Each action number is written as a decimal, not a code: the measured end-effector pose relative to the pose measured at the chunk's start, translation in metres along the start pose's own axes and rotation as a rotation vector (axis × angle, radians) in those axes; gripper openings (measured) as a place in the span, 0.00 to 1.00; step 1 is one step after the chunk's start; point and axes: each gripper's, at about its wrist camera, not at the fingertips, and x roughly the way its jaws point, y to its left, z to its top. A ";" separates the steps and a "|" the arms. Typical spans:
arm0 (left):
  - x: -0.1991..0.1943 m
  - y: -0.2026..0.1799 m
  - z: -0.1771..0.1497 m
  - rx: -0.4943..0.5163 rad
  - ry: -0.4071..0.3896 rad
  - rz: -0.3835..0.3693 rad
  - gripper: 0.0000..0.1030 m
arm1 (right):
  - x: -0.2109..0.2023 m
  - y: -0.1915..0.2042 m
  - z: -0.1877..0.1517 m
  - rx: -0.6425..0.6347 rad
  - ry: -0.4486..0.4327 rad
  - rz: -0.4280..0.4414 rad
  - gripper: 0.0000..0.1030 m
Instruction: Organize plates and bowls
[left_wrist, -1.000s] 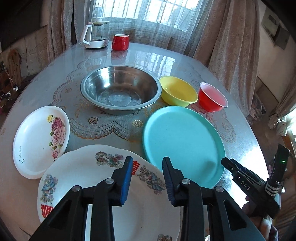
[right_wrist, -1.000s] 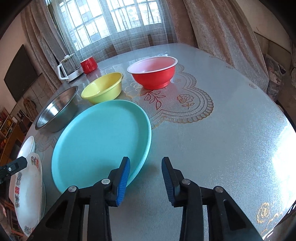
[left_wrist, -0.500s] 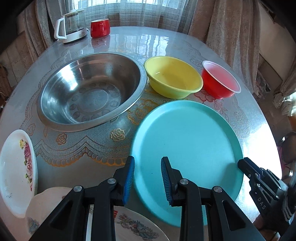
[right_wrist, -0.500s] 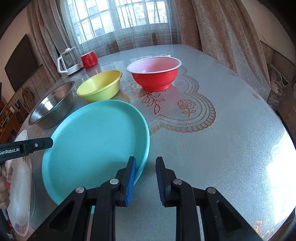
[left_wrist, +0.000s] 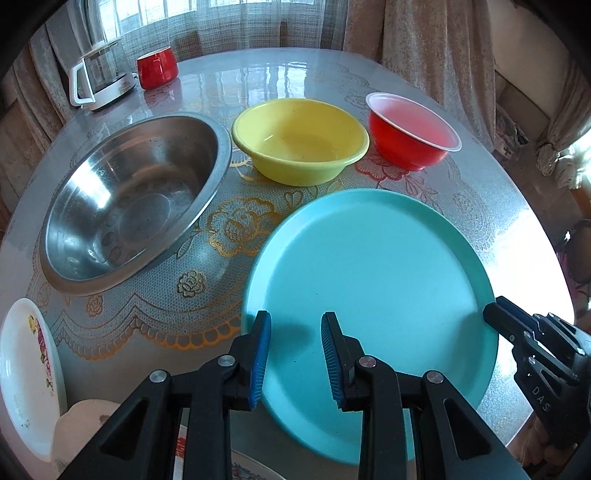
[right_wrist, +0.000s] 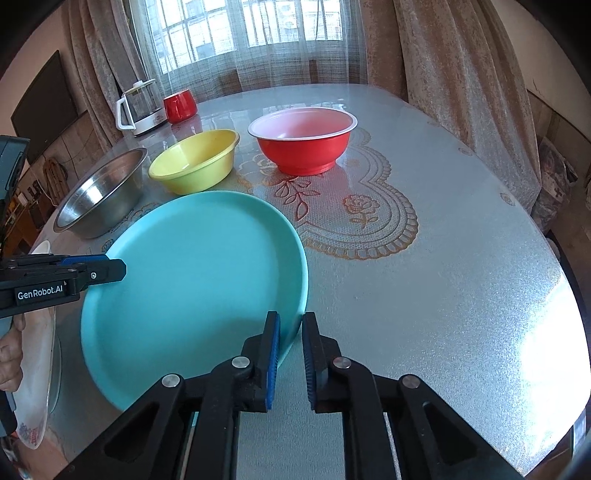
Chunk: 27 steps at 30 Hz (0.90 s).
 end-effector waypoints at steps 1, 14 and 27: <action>0.001 -0.004 -0.002 0.014 0.006 -0.017 0.29 | 0.000 -0.002 0.000 0.005 0.003 0.004 0.11; -0.021 -0.021 -0.011 0.000 -0.120 0.013 0.36 | -0.010 -0.019 -0.007 -0.020 0.028 -0.002 0.12; -0.005 -0.031 -0.026 0.083 -0.044 0.135 0.40 | -0.012 -0.020 -0.013 -0.017 0.006 0.031 0.12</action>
